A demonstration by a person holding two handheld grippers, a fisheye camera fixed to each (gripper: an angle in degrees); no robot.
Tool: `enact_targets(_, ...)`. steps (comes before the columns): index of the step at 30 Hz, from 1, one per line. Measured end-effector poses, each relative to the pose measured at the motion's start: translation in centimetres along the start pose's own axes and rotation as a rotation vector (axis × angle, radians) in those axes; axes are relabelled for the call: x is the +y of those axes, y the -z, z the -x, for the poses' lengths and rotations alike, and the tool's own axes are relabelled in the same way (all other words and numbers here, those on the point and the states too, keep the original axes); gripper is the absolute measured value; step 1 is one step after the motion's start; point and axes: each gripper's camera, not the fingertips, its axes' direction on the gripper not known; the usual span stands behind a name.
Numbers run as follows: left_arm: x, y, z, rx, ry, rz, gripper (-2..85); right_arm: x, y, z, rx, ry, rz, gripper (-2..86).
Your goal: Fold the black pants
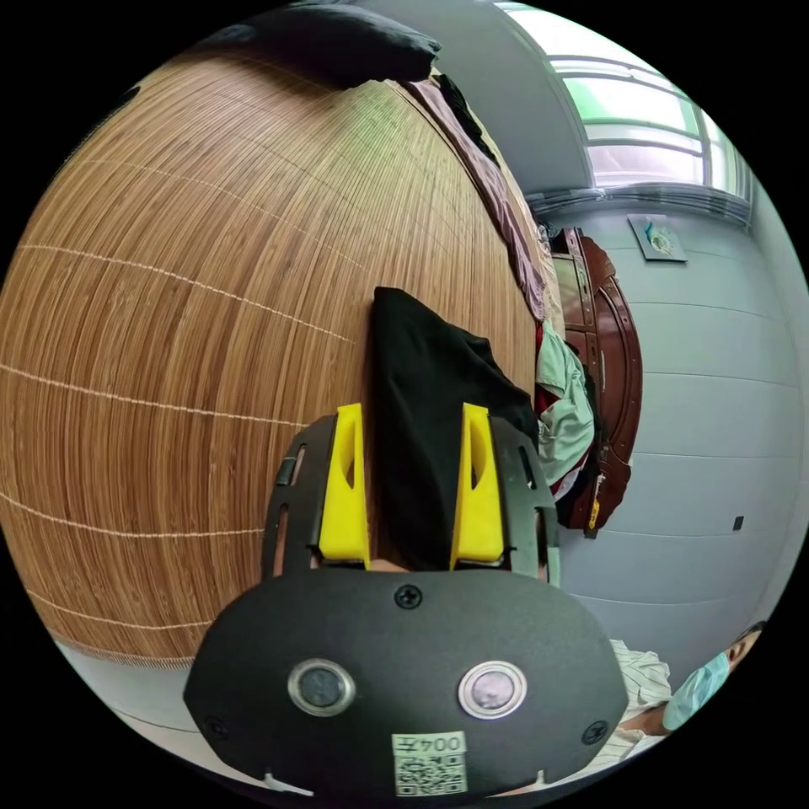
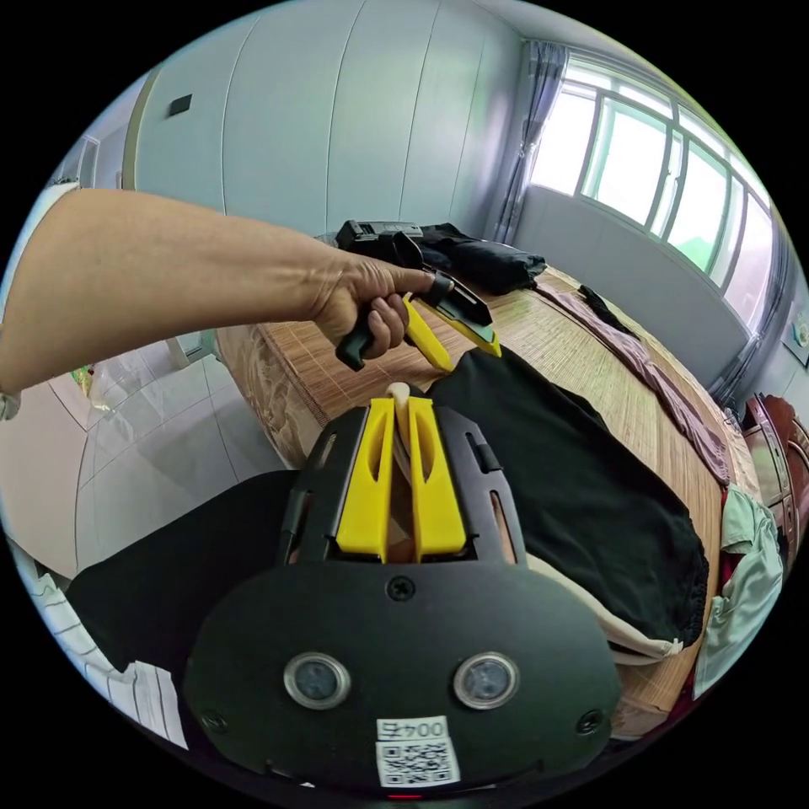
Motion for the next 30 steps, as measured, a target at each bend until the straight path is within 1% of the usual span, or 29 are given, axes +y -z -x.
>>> enact_targets(4, -2.3, -0.6, -0.4, -0.050, -0.029, 0.017, 10.4, 0.9, -0.6, 1.4, -0.001, 0.030, -0.010, 6.6)
enact_targets(6, -3.0, -0.7, -0.5, -0.081, -0.034, 0.026, 8.1, 2.1, -0.2, 2.3, 0.038, 0.037, -0.040, 10.8)
enact_targets(8, -3.5, -0.9, -0.6, -0.087, -0.049, 0.040, 6.1, 2.9, -0.5, 3.2, 0.073, 0.053, -0.027, 12.2)
enact_targets(13, -4.4, -0.7, -0.4, -0.041, -0.053, 0.065, 3.6, 3.1, -2.5, 6.9, 0.104, 0.218, 0.009, 13.3)
enact_targets(17, -4.8, -0.6, -1.3, -0.066, -0.074, 0.080, 3.3, 1.7, -4.5, 8.6, 0.144, 0.313, 0.052, 14.0)
enact_targets(23, -5.2, -0.4, -2.9, -0.105, -0.103, 0.101, 3.2, 0.2, -5.0, 8.6, 0.194, 0.347, 0.083, 13.3)
enact_targets(26, -5.2, -0.5, -3.3, -0.109, -0.099, 0.101, 3.0, 0.4, -5.0, 9.7, 0.250, 0.425, 0.085, 13.1)
enact_targets(28, -5.2, -0.5, -3.7, -0.108, -0.091, 0.099, 2.8, 0.8, -5.1, 10.9, 0.262, 0.490, 0.092, 12.1)
enact_targets(30, -5.1, -0.5, -3.9, -0.105, -0.085, 0.096, 2.8, 1.0, -5.4, 12.0, 0.266, 0.536, 0.110, 8.4)
